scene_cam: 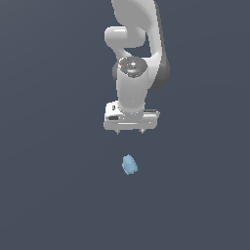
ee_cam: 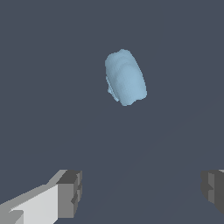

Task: Pick up the object and move it to a goal position.

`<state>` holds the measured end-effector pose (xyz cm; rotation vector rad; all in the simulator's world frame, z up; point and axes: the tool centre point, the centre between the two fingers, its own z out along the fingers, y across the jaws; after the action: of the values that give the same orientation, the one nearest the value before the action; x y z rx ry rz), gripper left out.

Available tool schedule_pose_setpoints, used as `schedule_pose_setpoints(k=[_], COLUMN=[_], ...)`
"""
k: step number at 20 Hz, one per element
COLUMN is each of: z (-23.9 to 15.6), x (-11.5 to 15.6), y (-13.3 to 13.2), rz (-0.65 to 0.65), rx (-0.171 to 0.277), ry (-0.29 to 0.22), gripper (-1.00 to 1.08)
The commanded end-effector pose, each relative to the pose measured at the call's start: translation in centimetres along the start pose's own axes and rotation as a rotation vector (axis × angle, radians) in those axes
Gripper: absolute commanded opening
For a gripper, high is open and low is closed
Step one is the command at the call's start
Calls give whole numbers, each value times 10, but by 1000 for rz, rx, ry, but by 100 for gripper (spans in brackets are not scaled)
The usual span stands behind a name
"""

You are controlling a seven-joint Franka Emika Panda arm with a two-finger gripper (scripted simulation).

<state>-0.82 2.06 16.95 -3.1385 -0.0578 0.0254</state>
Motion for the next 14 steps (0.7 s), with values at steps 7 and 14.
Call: schedule_pose_setpoints(k=[7, 14], z=[4, 6], x=[-6, -8], y=[-19, -27], rz=[-44, -63], rx=[11, 15], ry=[-21, -29], gripper=[100, 100])
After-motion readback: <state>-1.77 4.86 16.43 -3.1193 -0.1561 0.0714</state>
